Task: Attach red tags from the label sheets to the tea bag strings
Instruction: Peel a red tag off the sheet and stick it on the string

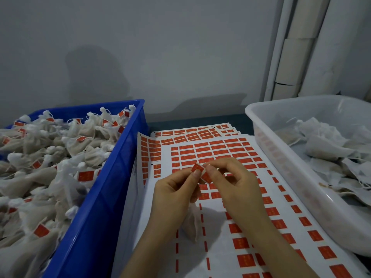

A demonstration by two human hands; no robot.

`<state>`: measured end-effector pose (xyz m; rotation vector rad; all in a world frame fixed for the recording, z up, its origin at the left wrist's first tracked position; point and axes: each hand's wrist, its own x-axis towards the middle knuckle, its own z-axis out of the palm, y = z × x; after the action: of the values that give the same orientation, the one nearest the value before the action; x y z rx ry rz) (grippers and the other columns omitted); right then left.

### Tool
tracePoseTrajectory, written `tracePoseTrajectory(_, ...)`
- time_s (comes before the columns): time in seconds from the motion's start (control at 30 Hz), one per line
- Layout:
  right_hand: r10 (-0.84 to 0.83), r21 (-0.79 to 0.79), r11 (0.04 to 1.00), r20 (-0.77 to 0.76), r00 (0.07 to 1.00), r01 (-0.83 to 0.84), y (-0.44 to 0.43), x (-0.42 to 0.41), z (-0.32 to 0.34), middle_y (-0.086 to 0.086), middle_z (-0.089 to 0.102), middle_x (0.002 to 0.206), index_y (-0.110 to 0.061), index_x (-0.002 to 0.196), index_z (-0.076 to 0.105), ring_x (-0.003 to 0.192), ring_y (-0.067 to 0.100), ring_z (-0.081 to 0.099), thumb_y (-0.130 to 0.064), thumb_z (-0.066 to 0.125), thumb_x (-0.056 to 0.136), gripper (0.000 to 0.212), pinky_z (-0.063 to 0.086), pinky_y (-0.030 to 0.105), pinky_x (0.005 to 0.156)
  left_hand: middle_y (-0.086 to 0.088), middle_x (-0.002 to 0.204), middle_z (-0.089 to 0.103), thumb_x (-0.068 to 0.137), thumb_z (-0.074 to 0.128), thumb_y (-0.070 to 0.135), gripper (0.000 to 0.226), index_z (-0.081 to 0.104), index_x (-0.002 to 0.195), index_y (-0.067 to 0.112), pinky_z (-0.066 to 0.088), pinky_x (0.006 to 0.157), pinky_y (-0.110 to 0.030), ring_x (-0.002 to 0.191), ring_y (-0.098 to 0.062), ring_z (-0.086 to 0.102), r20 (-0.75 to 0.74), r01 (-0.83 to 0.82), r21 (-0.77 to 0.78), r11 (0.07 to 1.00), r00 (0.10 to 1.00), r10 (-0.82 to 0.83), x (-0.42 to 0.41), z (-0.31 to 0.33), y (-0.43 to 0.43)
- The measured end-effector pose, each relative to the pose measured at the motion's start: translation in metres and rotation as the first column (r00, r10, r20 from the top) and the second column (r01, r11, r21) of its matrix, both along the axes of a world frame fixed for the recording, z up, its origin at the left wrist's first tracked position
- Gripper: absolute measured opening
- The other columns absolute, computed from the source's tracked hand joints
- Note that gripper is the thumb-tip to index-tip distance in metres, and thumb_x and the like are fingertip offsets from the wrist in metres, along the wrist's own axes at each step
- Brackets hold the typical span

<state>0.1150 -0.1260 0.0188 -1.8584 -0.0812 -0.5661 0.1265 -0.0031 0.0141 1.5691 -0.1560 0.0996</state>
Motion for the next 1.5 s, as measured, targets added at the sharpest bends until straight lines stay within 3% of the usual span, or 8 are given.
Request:
tracePoseTrajectory(0.23,-0.020,-0.035,0.999,0.014,1.000,0.021,0.004,-0.001,-0.005,-0.025,0.057,0.085,-0.041,0.076,0.052,0.089,-0.011,0.052,-0.041,0.055,0.080,0.005,0.040,-0.002,0.068,0.009,0.068,0.070,0.065,0.060,0.045,0.019,0.071,0.074,0.032,0.046,0.051,-0.009,0.059,-0.006,0.064,-0.004,-0.078,-0.005,0.997,0.997,0.078,-0.001,-0.001,-0.002)
tracePoseTrajectory(0.4,0.007,0.084,0.996,-0.061,0.998,-0.002,0.008,-0.004,-0.005,-0.041,0.058,0.072,-0.040,0.077,0.053,0.083,-0.022,0.052,-0.051,0.049,0.072,0.013,0.038,-0.004,0.058,0.014,0.080,0.072,0.065,0.067,0.041,0.035,0.059,0.098,0.034,0.048,0.050,-0.011,0.065,-0.007,0.068,0.058,-0.171,-0.020,0.985,0.983,0.172,0.000,-0.001,-0.004)
tracePoseTrajectory(0.63,-0.027,0.100,0.994,-0.071,0.997,0.034,0.008,-0.003,-0.005,-0.034,0.056,0.073,-0.041,0.077,0.053,0.080,-0.022,0.054,-0.051,0.049,0.070,0.012,0.039,-0.003,0.056,0.027,0.097,0.065,0.070,0.062,0.045,0.016,0.066,0.085,0.043,0.050,0.068,-0.007,0.093,0.003,0.062,0.264,-0.202,0.105,0.974,0.950,0.168,-0.001,-0.004,-0.003)
tracePoseTrajectory(0.93,0.002,0.054,0.999,0.012,1.000,-0.002,0.007,-0.003,-0.005,-0.031,0.057,0.081,-0.043,0.081,0.053,0.090,-0.014,0.055,-0.047,0.051,0.074,0.008,0.041,-0.002,0.063,0.035,0.089,0.065,0.068,0.063,0.037,0.017,0.064,0.083,0.046,0.046,0.069,-0.002,0.092,0.008,0.062,0.264,-0.193,0.148,0.970,0.953,0.149,-0.001,-0.006,-0.001)
tracePoseTrajectory(1.1,0.018,0.070,0.997,0.003,1.000,-0.018,0.011,-0.002,-0.008,-0.037,0.055,0.082,-0.044,0.091,0.051,0.089,-0.018,0.052,-0.051,0.057,0.070,0.023,0.040,-0.003,0.062,0.030,0.079,0.068,0.064,0.063,0.040,0.013,0.067,0.077,0.040,0.051,0.063,-0.005,0.082,0.006,0.064,0.098,-0.218,0.048,0.975,0.972,0.212,0.001,-0.006,0.000)
tracePoseTrajectory(1.2,0.033,0.067,0.997,-0.046,0.998,-0.030,0.011,0.002,-0.012,-0.038,0.057,0.078,-0.042,0.088,0.050,0.086,-0.020,0.051,-0.039,0.067,0.076,0.020,0.039,-0.004,0.058,0.019,0.077,0.071,0.060,0.064,0.046,0.022,0.071,0.077,0.035,0.050,0.052,-0.010,0.074,0.001,0.065,-0.026,-0.227,-0.032,0.973,0.974,0.226,0.002,-0.003,0.001)
tracePoseTrajectory(1.33,0.055,0.088,0.995,-0.059,0.997,-0.050,0.008,0.003,-0.014,-0.042,0.056,0.081,-0.039,0.083,0.054,0.084,-0.020,0.053,-0.029,0.067,0.080,0.017,0.038,-0.003,0.055,0.012,0.076,0.071,0.059,0.065,0.050,0.032,0.074,0.082,0.030,0.050,0.054,-0.014,0.070,-0.005,0.066,-0.136,-0.201,-0.074,0.977,0.972,0.190,0.003,-0.003,0.001)
tracePoseTrajectory(1.5,0.047,0.145,0.989,-0.052,0.998,-0.039,0.006,0.004,-0.014,-0.043,0.057,0.079,-0.038,0.084,0.055,0.083,-0.021,0.054,-0.030,0.066,0.079,0.014,0.038,-0.004,0.056,0.011,0.078,0.072,0.061,0.065,0.049,0.020,0.073,0.078,0.043,0.050,0.055,-0.014,0.071,-0.007,0.067,-0.166,-0.141,-0.106,0.984,0.978,0.122,0.002,0.000,0.001)
